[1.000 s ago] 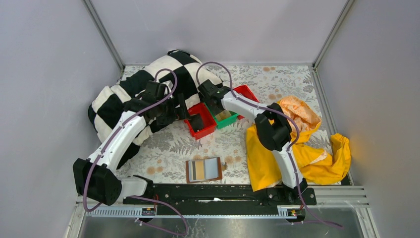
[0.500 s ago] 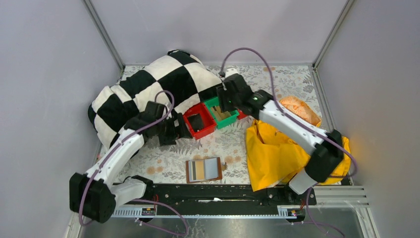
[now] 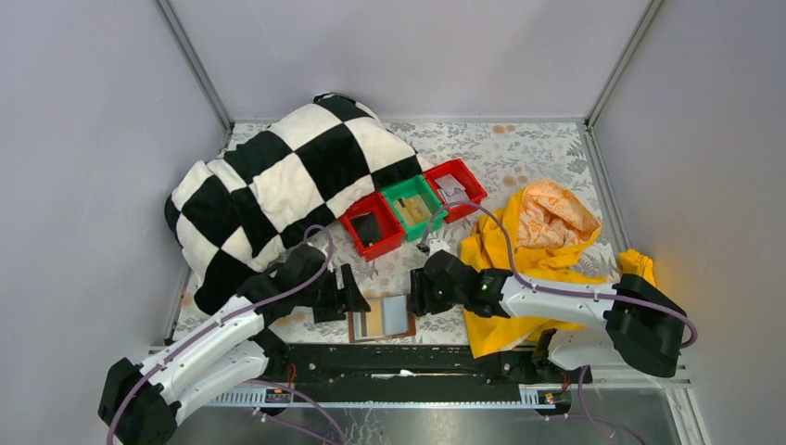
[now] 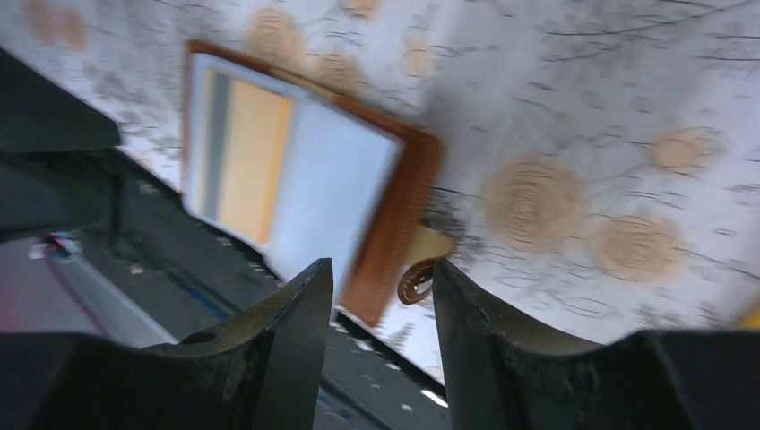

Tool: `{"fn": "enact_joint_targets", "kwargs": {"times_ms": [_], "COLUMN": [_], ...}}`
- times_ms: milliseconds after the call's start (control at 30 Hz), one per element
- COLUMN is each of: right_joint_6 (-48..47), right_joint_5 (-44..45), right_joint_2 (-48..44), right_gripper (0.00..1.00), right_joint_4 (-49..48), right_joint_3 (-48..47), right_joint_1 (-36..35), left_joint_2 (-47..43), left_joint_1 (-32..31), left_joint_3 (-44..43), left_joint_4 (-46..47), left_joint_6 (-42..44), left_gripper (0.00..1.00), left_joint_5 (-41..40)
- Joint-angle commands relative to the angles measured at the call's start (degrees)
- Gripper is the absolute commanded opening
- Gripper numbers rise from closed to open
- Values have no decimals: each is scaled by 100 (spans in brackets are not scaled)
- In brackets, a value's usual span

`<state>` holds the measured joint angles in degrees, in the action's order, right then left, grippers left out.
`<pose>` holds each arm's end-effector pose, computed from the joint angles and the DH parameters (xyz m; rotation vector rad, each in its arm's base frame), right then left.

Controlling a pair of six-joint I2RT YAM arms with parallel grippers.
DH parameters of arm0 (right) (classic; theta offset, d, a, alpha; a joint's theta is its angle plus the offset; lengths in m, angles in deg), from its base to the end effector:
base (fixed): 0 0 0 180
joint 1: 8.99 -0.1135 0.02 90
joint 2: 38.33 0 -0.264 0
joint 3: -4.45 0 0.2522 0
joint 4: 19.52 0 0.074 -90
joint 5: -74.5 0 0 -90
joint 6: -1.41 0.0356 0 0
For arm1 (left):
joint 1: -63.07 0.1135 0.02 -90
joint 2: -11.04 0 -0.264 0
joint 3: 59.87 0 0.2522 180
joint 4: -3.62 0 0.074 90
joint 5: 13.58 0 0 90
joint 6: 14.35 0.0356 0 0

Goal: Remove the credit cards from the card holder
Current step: Remove the credit card from the card holder.

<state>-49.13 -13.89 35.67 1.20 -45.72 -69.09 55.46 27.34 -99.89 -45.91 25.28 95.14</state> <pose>0.1285 0.2214 0.1885 -0.4332 2.4613 0.7765 0.1121 -0.0947 0.1919 -0.2036 2.7416 -0.9408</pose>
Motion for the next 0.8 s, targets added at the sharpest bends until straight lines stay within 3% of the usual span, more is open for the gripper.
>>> {"fn": "enact_joint_targets", "kwargs": {"times_ms": [0, 133, 300, 767], "right_joint_6": [885, 1214, 1306, 1697], "right_joint_5": [-548, -844, -954, -1063], "right_joint_2": [67, 313, 681, 1539], "right_gripper": [51, 46, 42, 37], "right_joint_4": [-1646, -2443, -2633, -3263], "right_joint_3": [31, 198, 57, 300], "right_joint_1": [-255, -374, -474, -467], "left_joint_2": [117, 309, 431, 750], "left_joint_1": [-342, -474, -479, -477], "left_joint_3": [-16, -50, 232, 723], "left_joint_4": [718, 717, 778, 1667], "left_joint_6": [-732, -845, -1074, -1252], "left_gripper": [77, 71, 55, 28], "left_joint_5": [-324, -633, -1017, -776]}}
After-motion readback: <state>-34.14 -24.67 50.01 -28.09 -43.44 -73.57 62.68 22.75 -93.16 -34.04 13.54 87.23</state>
